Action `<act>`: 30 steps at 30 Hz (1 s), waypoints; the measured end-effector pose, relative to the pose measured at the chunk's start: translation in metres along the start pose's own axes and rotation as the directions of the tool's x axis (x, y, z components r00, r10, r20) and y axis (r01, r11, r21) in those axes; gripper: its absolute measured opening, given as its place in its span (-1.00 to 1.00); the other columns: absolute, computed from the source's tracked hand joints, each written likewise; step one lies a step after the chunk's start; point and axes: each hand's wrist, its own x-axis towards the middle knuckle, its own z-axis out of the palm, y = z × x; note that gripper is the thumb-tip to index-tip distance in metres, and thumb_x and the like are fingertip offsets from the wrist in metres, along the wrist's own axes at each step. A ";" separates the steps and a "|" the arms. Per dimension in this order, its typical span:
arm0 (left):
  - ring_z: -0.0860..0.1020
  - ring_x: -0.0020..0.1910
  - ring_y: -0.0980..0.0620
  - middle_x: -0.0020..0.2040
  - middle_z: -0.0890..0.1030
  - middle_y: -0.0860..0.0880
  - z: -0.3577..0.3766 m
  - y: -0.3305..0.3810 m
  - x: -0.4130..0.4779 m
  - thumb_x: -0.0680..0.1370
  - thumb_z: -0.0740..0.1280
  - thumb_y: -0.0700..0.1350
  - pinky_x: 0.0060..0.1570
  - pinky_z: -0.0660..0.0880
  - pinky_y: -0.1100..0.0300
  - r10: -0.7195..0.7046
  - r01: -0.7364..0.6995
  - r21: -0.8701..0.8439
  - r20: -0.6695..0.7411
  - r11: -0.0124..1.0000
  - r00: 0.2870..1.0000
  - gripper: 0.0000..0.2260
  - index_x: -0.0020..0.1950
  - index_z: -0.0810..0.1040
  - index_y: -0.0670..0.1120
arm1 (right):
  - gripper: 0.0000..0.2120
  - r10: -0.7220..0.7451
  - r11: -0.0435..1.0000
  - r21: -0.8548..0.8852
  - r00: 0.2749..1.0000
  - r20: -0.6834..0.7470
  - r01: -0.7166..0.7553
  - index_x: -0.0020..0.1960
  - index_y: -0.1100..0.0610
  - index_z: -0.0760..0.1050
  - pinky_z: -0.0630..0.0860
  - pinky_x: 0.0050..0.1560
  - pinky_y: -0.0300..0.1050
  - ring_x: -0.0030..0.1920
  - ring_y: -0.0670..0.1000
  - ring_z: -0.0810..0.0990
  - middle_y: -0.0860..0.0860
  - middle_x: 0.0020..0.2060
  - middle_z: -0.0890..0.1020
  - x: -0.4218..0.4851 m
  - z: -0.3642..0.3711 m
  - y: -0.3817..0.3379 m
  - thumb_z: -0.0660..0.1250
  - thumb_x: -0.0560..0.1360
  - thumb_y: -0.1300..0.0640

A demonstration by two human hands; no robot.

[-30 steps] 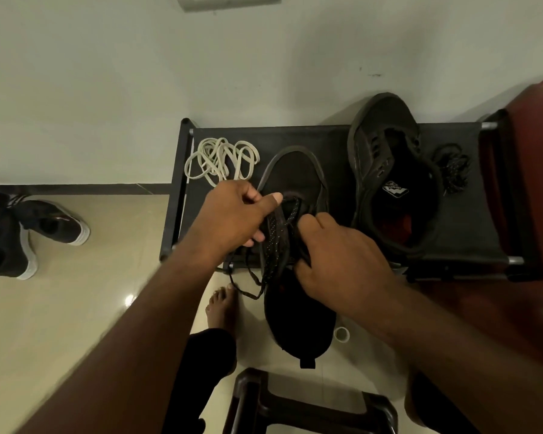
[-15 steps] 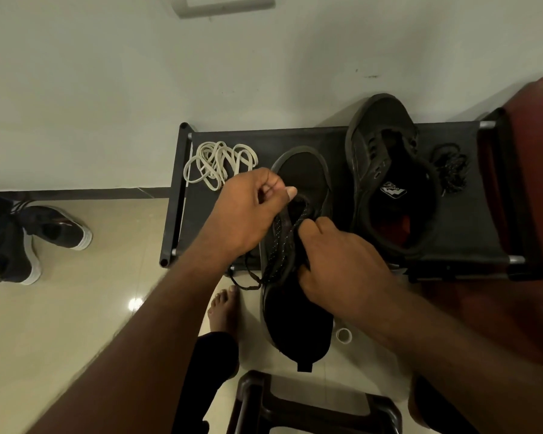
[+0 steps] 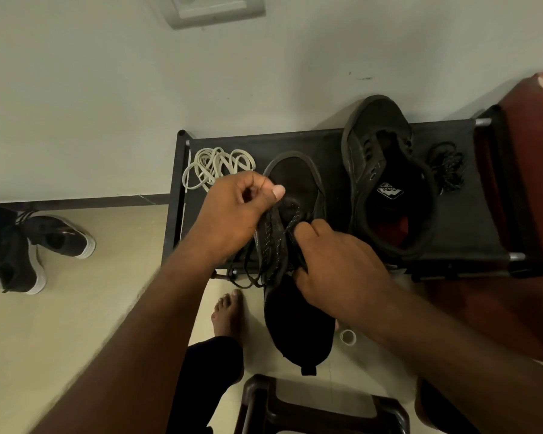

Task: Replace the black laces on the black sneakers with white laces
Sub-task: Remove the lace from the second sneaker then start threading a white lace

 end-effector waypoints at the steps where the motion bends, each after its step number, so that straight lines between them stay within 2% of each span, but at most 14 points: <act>1: 0.53 -0.25 0.07 -0.22 0.62 -0.18 0.002 0.004 0.000 0.57 0.38 -0.10 -0.18 0.51 0.26 -0.010 0.007 -0.106 -0.035 0.994 0.999 -0.88 -0.12 0.61 -0.12 | -0.65 -0.003 1.000 -0.007 1.000 -0.001 0.003 0.30 0.02 0.28 0.31 -0.22 -0.19 -0.17 -0.03 0.37 -0.01 0.15 0.44 -0.001 0.001 0.000 0.23 0.58 -0.08; 3: 0.56 -0.22 0.12 -0.20 0.64 -0.14 0.003 0.010 0.000 0.58 0.36 -0.09 -0.19 0.53 0.35 -0.052 0.031 -0.212 -0.094 0.977 0.994 -0.86 -0.10 0.62 -0.13 | -0.65 -0.007 1.000 -0.015 1.000 -0.004 0.007 0.29 0.02 0.28 0.31 -0.20 -0.16 -0.15 -0.03 0.36 -0.01 0.16 0.44 -0.001 0.001 -0.001 0.24 0.58 -0.07; 6: 0.57 -0.23 0.15 -0.19 0.64 -0.14 -0.004 0.004 0.003 0.58 0.35 0.02 -0.14 0.55 0.28 -0.098 0.083 -0.110 -0.132 0.990 0.986 -0.75 -0.10 0.61 -0.17 | -0.67 0.003 1.000 0.008 1.000 -0.028 -0.003 0.28 0.01 0.29 0.31 -0.19 -0.17 -0.15 -0.04 0.37 -0.02 0.13 0.45 -0.001 0.001 0.000 0.24 0.58 -0.07; 9: 0.61 -0.19 0.01 -0.17 0.65 -0.14 -0.011 -0.008 0.002 0.50 0.42 0.08 -0.07 0.60 0.09 -0.197 0.197 0.033 0.015 0.980 0.980 -0.75 -0.11 0.61 -0.11 | -0.66 0.016 0.999 0.035 0.999 -0.033 -0.015 0.28 0.00 0.29 0.31 -0.18 -0.18 -0.15 -0.06 0.37 -0.04 0.12 0.45 0.000 0.000 0.000 0.25 0.57 -0.07; 12: 0.64 -0.15 0.02 -0.18 0.67 -0.05 -0.012 -0.008 -0.001 0.50 0.45 0.01 -0.05 0.59 0.09 -0.153 0.143 0.109 0.085 0.984 0.985 -0.85 -0.11 0.64 -0.06 | -0.67 0.023 0.999 0.033 0.999 -0.030 -0.022 0.27 0.00 0.28 0.29 -0.19 -0.17 -0.15 -0.05 0.36 -0.04 0.10 0.43 0.000 0.001 -0.001 0.25 0.58 -0.08; 16: 0.64 -0.04 0.04 -0.09 0.67 -0.04 -0.018 -0.007 0.000 0.52 0.45 -0.13 0.09 0.58 0.08 -0.117 0.102 0.085 0.192 0.991 0.974 -0.94 -0.03 0.65 -0.01 | -0.68 0.033 0.999 0.044 0.998 -0.046 -0.031 0.26 -0.01 0.29 0.32 -0.18 -0.18 -0.15 -0.06 0.39 -0.06 0.08 0.43 0.001 0.002 -0.001 0.24 0.58 -0.09; 18: 0.63 -0.06 0.05 -0.11 0.67 -0.02 -0.016 -0.009 -0.001 0.52 0.44 -0.18 0.09 0.57 0.12 -0.100 0.080 0.127 0.167 0.989 0.981 -0.93 -0.04 0.64 -0.02 | -0.68 0.033 0.998 0.051 0.998 -0.047 -0.031 0.26 -0.02 0.29 0.32 -0.18 -0.18 -0.15 -0.06 0.40 -0.07 0.06 0.42 0.001 0.003 -0.001 0.24 0.58 -0.09; 21: 0.62 -0.16 0.03 -0.18 0.66 -0.06 -0.008 -0.006 -0.001 0.55 0.41 -0.17 -0.08 0.54 0.20 -0.030 0.013 0.168 0.096 0.986 0.995 -0.95 -0.10 0.63 -0.05 | -0.69 0.036 0.999 0.043 0.998 -0.048 -0.034 0.26 -0.01 0.29 0.30 -0.18 -0.18 -0.16 -0.05 0.38 -0.05 0.08 0.43 0.002 0.003 -0.001 0.23 0.58 -0.09; 23: 0.58 -0.18 0.02 -0.17 0.63 -0.11 -0.004 0.000 0.000 0.58 0.36 -0.17 -0.10 0.52 0.21 -0.010 0.009 -0.026 -0.022 1.000 1.000 -0.93 -0.09 0.61 -0.06 | -0.68 0.049 0.998 0.046 0.998 -0.041 -0.047 0.26 -0.01 0.29 0.30 -0.18 -0.18 -0.16 -0.05 0.38 -0.04 0.11 0.44 0.003 0.003 -0.002 0.23 0.57 -0.09; 25: 0.56 -0.14 0.02 -0.15 0.61 -0.10 -0.006 0.009 0.001 0.59 0.34 -0.18 -0.09 0.53 0.18 -0.054 0.007 -0.348 -0.125 0.938 0.991 -0.95 -0.04 0.59 -0.09 | -0.65 0.058 0.997 0.045 0.998 -0.034 -0.056 0.28 -0.01 0.29 0.31 -0.17 -0.17 -0.14 -0.03 0.39 -0.04 0.13 0.45 0.003 0.003 -0.003 0.25 0.57 -0.09; 26: 0.56 -0.12 0.03 -0.15 0.61 -0.08 -0.007 0.012 0.002 0.59 0.34 -0.18 -0.08 0.54 0.18 -0.075 0.005 -0.436 -0.143 0.900 0.987 -0.95 -0.01 0.59 -0.10 | -0.64 0.054 0.998 0.041 0.998 -0.033 -0.053 0.29 -0.01 0.29 0.31 -0.17 -0.16 -0.12 -0.02 0.43 -0.04 0.14 0.45 0.002 0.003 -0.003 0.25 0.57 -0.09; 28: 0.59 -0.13 0.09 -0.16 0.64 -0.03 -0.008 0.012 0.001 0.59 0.35 -0.11 -0.08 0.55 0.22 -0.085 0.017 -0.384 -0.161 0.923 0.983 -0.92 0.01 0.60 -0.08 | -0.65 0.046 0.998 0.043 0.998 -0.031 -0.045 0.29 -0.01 0.29 0.32 -0.16 -0.17 -0.10 -0.02 0.46 -0.04 0.14 0.45 0.002 0.003 -0.002 0.25 0.57 -0.09; 30: 0.61 -0.14 0.11 -0.13 0.66 -0.05 -0.010 0.005 0.002 0.59 0.34 -0.01 -0.08 0.57 0.22 -0.093 0.062 -0.192 -0.152 0.979 0.984 -0.88 0.00 0.61 -0.03 | -0.67 0.048 0.997 0.058 0.998 -0.028 -0.046 0.26 -0.01 0.29 0.33 -0.16 -0.18 -0.13 -0.04 0.42 -0.05 0.10 0.43 0.003 0.002 -0.001 0.25 0.57 -0.08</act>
